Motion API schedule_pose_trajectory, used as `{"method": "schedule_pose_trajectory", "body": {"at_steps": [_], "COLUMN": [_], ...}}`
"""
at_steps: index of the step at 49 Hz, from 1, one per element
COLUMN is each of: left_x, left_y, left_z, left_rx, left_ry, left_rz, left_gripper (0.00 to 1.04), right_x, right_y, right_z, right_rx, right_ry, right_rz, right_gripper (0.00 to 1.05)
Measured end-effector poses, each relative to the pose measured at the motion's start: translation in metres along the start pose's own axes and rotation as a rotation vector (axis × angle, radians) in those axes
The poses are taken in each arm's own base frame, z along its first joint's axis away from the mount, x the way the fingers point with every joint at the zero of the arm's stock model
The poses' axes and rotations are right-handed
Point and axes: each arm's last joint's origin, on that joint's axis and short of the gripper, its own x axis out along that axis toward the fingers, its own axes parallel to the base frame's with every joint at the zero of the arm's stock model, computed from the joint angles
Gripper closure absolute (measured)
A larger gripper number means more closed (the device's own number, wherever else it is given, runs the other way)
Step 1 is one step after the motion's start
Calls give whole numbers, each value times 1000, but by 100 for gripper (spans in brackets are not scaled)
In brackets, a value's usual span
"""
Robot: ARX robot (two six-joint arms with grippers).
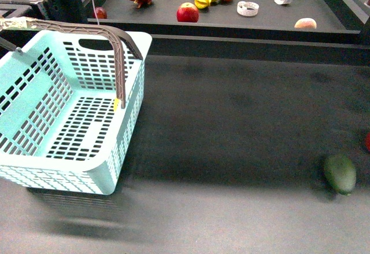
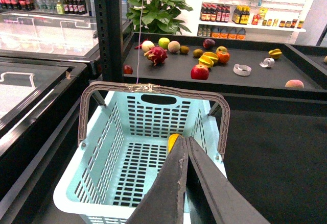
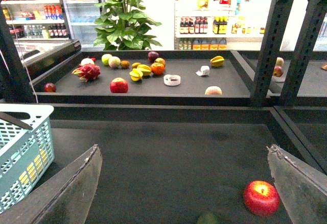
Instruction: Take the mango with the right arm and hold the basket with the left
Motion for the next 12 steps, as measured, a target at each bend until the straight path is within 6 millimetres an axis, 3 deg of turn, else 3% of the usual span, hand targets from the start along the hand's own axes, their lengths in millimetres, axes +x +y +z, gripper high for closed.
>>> {"method": "schedule_pose_trajectory", "body": {"at_steps": [12], "left_x": [0], "left_y": [0], "left_z": [0], "left_rx": [0], "left_ry": [0], "left_rz": [0], "left_gripper": [101], "right_x": [0], "right_y": [0], "right_z": [0], "right_rx": [0], "right_ry": [0], "right_rz": [0], "right_gripper": [8]}}
